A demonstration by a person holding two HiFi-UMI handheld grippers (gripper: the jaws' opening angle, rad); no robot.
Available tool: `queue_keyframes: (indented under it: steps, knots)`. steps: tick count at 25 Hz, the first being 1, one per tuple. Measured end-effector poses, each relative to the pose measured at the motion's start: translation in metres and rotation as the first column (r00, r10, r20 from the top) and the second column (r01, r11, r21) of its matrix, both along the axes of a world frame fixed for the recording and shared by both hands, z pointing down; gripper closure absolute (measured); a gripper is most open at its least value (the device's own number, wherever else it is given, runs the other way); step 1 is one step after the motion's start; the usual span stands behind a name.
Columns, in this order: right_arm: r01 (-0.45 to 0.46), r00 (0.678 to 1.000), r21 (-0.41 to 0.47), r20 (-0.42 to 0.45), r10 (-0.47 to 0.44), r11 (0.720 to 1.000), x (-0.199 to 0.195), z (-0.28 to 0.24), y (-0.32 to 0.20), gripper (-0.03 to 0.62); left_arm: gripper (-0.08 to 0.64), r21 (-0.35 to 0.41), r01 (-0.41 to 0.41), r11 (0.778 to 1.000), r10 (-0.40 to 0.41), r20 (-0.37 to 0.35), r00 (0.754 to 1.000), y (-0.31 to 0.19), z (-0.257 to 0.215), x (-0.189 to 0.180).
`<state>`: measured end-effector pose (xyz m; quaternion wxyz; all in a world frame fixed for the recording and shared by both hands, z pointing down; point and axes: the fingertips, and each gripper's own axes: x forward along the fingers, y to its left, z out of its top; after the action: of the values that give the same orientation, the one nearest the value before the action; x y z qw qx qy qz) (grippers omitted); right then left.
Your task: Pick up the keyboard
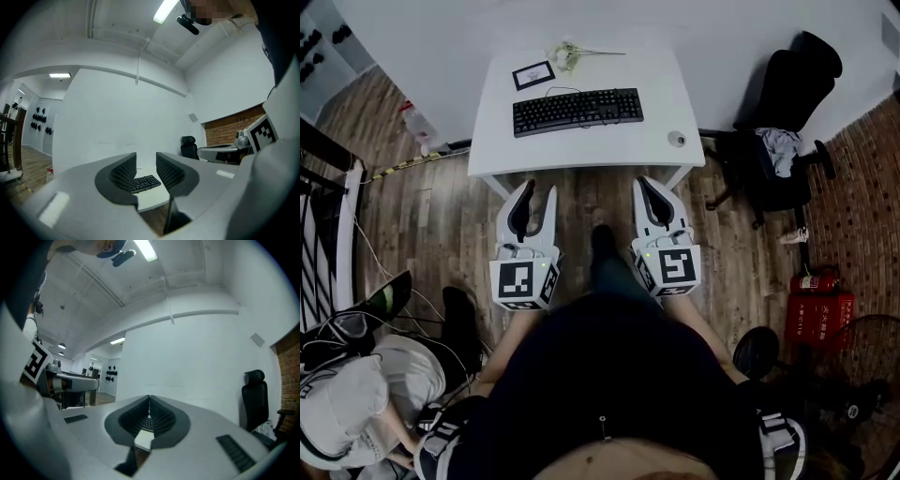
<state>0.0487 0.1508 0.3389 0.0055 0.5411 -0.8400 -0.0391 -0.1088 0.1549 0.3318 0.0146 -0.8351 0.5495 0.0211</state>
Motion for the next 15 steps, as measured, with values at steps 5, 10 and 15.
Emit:
queue_keyframes:
  steps: [5,10,15]
  knots:
    - [0.012,1.000,0.005,-0.003,-0.012,1.000,-0.002,0.002,-0.053,0.580,0.442,0.001,0.018,1.000,-0.018,0.007,1.000,-0.051,0.003,-0.004]
    - [0.025,1.000,0.012,-0.016,-0.024,1.000,-0.002,0.002,-0.122,0.580,0.442,0.004,0.043,0.999,-0.043,0.002,0.999,-0.117,0.004,-0.009]
    - [0.047,0.998,-0.019,-0.032,-0.048,0.999,0.001,0.004,-0.195,0.580,0.440,-0.023,0.078,0.997,-0.078,-0.003,0.997,-0.181,0.009,-0.013]
